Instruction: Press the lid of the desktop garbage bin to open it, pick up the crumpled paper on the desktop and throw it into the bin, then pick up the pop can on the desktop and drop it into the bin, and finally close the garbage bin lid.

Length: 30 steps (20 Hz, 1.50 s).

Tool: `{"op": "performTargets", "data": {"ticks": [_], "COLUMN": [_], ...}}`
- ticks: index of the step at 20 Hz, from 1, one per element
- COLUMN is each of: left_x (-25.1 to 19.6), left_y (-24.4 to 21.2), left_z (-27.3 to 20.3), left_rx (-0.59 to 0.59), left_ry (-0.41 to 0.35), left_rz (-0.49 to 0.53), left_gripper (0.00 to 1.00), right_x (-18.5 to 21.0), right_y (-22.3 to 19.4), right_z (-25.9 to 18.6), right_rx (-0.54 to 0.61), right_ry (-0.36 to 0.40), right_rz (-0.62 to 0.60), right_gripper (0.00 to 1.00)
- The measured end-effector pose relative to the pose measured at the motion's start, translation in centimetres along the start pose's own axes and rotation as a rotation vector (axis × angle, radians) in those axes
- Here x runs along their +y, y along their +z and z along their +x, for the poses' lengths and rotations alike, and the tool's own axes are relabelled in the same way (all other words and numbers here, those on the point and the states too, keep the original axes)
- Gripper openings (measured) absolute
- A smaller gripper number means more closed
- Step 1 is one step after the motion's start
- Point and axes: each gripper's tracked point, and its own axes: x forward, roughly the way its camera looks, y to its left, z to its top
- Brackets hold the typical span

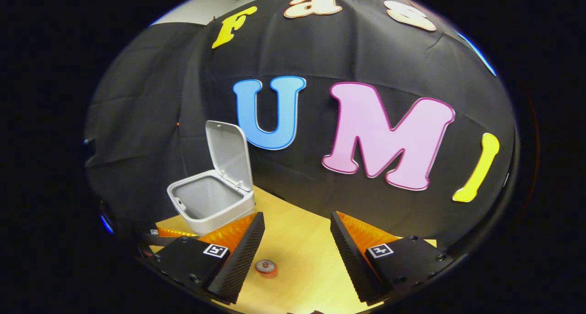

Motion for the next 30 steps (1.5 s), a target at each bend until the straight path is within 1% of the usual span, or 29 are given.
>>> {"op": "performTargets", "data": {"ticks": [1, 3, 5, 6, 8, 10, 13, 16, 22, 26, 30], "left_x": [-0.2, -0.1, 0.4, 0.5, 1.0, 1.4, 1.9, 1.8, 2.1, 2.5, 2.8], "left_y": [-0.9, -2.9, -5.4, -6.3, -6.9, -7.8, -8.7, -9.8, -12.9, -15.3, -18.8], "left_z": [0.9, 2.6, 4.3, 5.2, 7.2, 8.9, 10.9, 12.7, 14.1, 14.6, 14.6], "left_rx": [0.004, 0.027, 0.095, 0.12, 0.142, 0.163, 0.184, 0.212, 0.292, 0.349, 0.436], "left_ry": [-0.014, -0.018, -0.009, -0.015, -0.022, -0.014, -0.004, -0.011, 0.006, 0.017, 0.021], "left_rz": [-0.008, -0.002, 0.018, 0.005, -0.003, 0.011, 0.019, 0.02, -0.01, -0.003, 0.012], "left_gripper": [0.95, 0.95, 0.95, 0.96, 0.96, 0.96, 0.96, 0.96, 0.97, 0.97, 0.97], "right_x": [-0.6, -1.8, -2.7, -3.0, -2.9, -2.8, -3.3, -4.1, -5.4, -5.4, -5.6], "right_y": [-0.4, -1.2, -2.1, -2.6, -3.6, -4.2, -4.6, -5.4, -6.7, -7.3, -7.7], "right_z": [-0.6, -1.6, -2.2, -2.3, -2.4, -2.5, -2.6, -2.7, -2.4, -2.1, -2.1], "right_rx": [0.01, 0.029, 0.049, 0.06, 0.074, 0.082, 0.083, 0.096, 0.117, 0.123, 0.128], "right_ry": [-0.014, -0.037, -0.063, -0.071, -0.075, -0.083, -0.094, -0.111, -0.134, -0.134, -0.139], "right_rz": [-0.012, -0.035, -0.053, -0.059, -0.062, -0.053, -0.026, 0.009, 0.074, 0.08, 0.084], "right_gripper": [0.94, 0.94, 0.94, 0.94, 0.94, 0.94, 0.94, 0.94, 0.94, 0.94, 0.94]}}
